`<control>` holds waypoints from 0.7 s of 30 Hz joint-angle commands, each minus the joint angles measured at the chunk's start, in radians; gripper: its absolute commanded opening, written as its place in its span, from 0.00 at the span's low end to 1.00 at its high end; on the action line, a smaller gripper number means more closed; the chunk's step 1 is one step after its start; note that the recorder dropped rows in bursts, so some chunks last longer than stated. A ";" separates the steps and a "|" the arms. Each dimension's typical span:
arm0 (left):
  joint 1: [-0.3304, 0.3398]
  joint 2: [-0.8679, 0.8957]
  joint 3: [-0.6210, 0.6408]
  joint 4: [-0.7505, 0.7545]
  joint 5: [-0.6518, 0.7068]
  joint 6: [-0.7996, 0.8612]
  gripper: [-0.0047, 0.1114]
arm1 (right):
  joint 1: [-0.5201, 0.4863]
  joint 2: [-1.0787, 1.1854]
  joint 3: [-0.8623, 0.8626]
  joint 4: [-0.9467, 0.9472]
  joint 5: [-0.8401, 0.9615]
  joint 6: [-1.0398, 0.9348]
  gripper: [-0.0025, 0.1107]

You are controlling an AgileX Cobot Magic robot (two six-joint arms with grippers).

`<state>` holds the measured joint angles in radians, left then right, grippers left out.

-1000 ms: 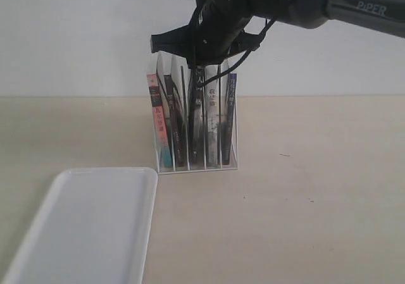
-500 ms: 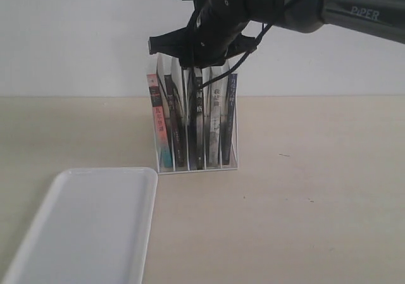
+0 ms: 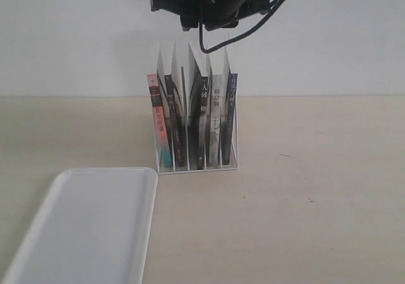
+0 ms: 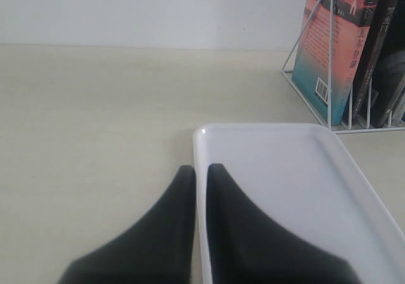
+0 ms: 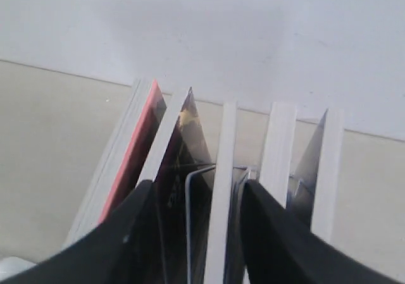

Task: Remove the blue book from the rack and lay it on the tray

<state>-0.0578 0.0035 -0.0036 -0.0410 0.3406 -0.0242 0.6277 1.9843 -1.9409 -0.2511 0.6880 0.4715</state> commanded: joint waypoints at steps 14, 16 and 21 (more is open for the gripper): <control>0.004 -0.004 0.004 0.001 -0.004 -0.009 0.09 | -0.037 0.054 -0.003 -0.098 0.109 0.024 0.39; 0.004 -0.004 0.004 0.001 -0.004 -0.009 0.09 | -0.037 0.061 -0.003 -0.098 0.103 0.024 0.39; 0.004 -0.004 0.004 0.001 -0.004 -0.009 0.09 | -0.037 0.063 -0.003 -0.098 0.093 0.024 0.29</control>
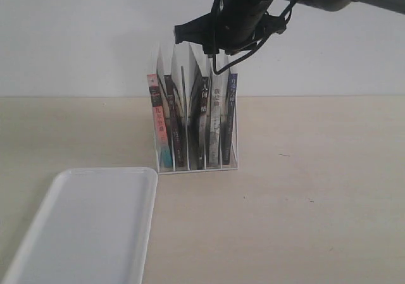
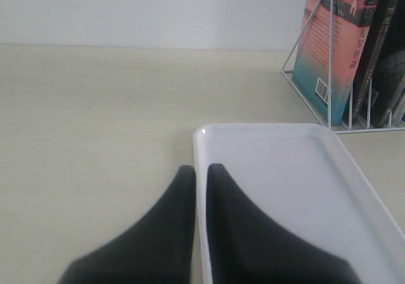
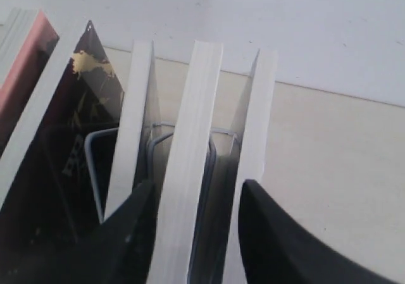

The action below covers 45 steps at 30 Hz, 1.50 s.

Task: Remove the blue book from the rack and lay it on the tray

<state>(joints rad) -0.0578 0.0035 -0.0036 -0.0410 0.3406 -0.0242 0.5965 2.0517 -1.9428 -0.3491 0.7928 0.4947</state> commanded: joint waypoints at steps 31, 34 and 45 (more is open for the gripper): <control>0.004 -0.004 0.004 0.001 -0.004 -0.009 0.09 | -0.005 0.053 -0.001 0.049 -0.050 -0.038 0.21; 0.004 -0.004 0.004 0.001 -0.004 -0.009 0.09 | -0.005 0.053 -0.001 0.049 -0.050 -0.038 0.19; 0.004 -0.004 0.004 0.001 -0.004 -0.009 0.09 | -0.005 0.053 -0.001 0.055 -0.033 -0.055 0.19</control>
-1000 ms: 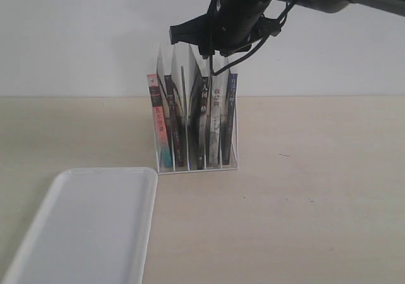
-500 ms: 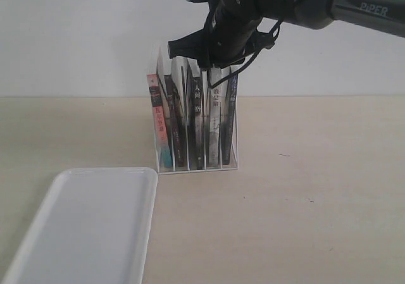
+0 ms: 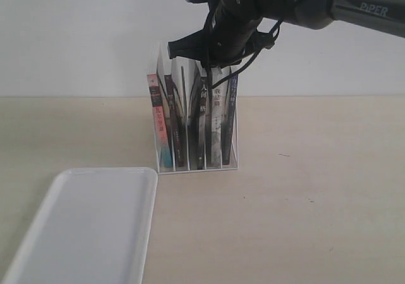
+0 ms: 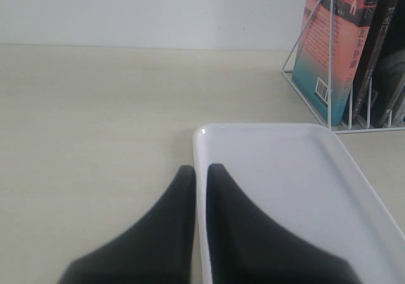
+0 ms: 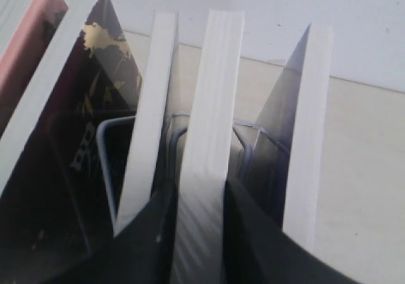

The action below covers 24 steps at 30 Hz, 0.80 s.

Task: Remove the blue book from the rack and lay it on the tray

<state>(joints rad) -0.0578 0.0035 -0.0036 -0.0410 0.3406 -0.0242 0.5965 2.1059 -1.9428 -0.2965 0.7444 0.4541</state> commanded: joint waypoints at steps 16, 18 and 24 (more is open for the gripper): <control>0.004 -0.004 0.004 0.001 -0.004 -0.009 0.09 | -0.005 -0.001 -0.001 0.012 0.016 -0.009 0.39; 0.004 -0.004 0.004 0.001 -0.004 -0.009 0.09 | -0.005 0.000 -0.001 0.023 0.016 -0.009 0.39; 0.004 -0.004 0.004 0.001 -0.004 -0.009 0.09 | -0.005 0.000 -0.001 0.025 0.031 -0.019 0.14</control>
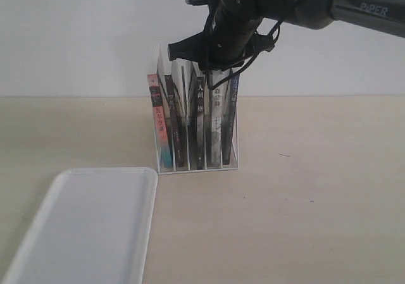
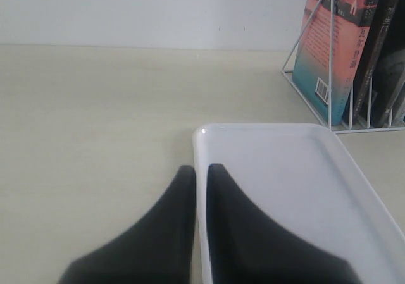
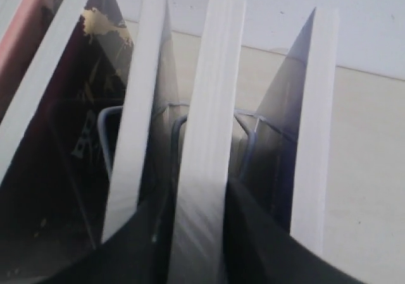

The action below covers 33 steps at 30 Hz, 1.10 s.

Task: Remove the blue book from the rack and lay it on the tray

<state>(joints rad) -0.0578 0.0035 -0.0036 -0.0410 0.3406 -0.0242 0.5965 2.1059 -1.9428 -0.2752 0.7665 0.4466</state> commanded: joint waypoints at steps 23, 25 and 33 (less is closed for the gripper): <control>0.004 -0.004 0.004 0.001 -0.004 -0.009 0.09 | -0.005 -0.141 -0.001 -0.053 -0.038 0.015 0.02; 0.004 -0.004 0.004 0.001 -0.004 -0.009 0.09 | -0.005 -0.152 -0.001 -0.054 -0.038 0.015 0.02; 0.004 -0.004 0.004 0.001 -0.004 -0.009 0.09 | -0.005 -0.198 -0.003 -0.062 -0.022 0.016 0.02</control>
<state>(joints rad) -0.0578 0.0035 -0.0036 -0.0410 0.3406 -0.0242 0.5965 1.9435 -1.9334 -0.3051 0.7713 0.4633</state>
